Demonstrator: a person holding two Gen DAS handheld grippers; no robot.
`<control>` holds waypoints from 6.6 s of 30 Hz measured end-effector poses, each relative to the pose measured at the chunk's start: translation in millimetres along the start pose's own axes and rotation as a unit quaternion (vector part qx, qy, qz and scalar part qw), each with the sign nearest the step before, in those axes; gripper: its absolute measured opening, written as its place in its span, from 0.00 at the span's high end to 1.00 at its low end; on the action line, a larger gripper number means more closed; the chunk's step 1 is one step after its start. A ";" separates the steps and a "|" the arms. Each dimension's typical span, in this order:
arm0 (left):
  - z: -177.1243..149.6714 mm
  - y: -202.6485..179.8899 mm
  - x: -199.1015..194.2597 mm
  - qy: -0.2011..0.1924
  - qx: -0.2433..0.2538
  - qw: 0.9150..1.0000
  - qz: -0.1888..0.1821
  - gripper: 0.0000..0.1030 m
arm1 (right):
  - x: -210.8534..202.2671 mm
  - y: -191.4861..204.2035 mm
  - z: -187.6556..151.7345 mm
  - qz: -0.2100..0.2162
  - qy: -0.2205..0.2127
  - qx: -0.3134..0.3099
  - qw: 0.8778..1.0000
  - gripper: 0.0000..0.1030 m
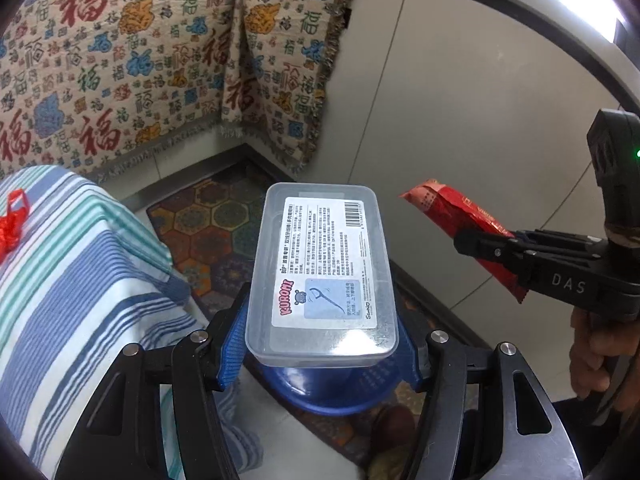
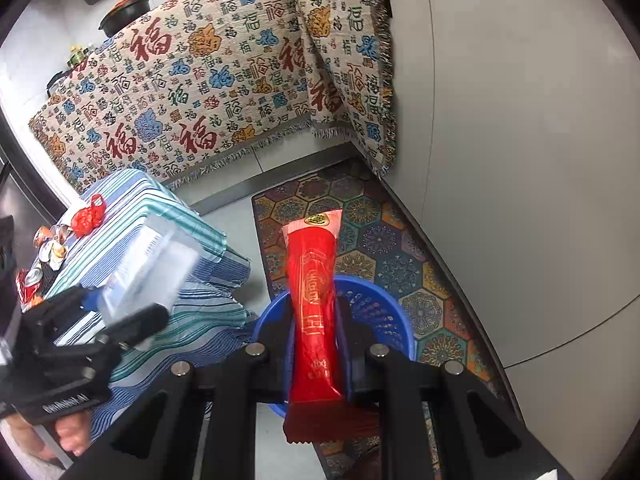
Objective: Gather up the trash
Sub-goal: 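Carry the clear box and red wrapper over the blue wastebasket with both tools, then open both tools to drop the box and wrapper into the wastebasket, then grasp the gold-wrapped package with the left tool while the right tool grasps the orange-and-white bag, then carry the gold package and orange bag over the blue wastebasket with both tools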
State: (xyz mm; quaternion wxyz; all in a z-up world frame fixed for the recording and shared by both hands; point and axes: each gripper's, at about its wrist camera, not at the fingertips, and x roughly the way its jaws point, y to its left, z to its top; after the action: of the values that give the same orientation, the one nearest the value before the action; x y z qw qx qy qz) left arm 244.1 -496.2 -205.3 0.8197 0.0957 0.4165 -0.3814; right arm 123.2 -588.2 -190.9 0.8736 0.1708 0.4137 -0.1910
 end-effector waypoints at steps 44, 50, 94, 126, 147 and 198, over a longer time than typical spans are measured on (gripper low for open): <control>-117.4 185.3 -147.4 -0.022 -0.126 0.980 0.151 0.14 | -6.1 168.5 4.4 0.081 -0.098 -0.152 0.980 0.51; -166.5 252.3 -187.6 -0.015 -0.174 0.959 0.223 0.14 | 20.0 270.6 -33.3 0.141 -0.056 -0.227 0.962 0.51; -161.6 403.6 -255.9 -0.091 -0.149 0.942 0.288 0.43 | 64.5 345.6 -79.6 0.127 -0.015 -0.294 0.947 0.40; -187.0 408.1 -289.1 -0.095 -0.224 0.945 0.219 0.41 | 71.1 493.2 -83.0 0.282 0.037 -0.343 0.895 0.64; -157.2 437.2 -256.1 -0.100 -0.264 0.924 0.258 0.71 | 28.9 378.0 -111.3 0.260 0.045 -0.346 0.900 0.64; -229.5 359.6 -243.9 0.010 -0.234 0.928 0.291 0.00 | 66.2 403.1 -95.4 0.184 0.009 -0.379 0.907 0.32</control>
State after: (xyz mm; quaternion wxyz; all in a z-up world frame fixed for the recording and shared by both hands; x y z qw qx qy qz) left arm 269.2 -5.8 -224.5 0.8897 0.0217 0.4557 -0.0171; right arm 290.7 -207.3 -243.8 0.8885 -0.0985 0.4239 0.1456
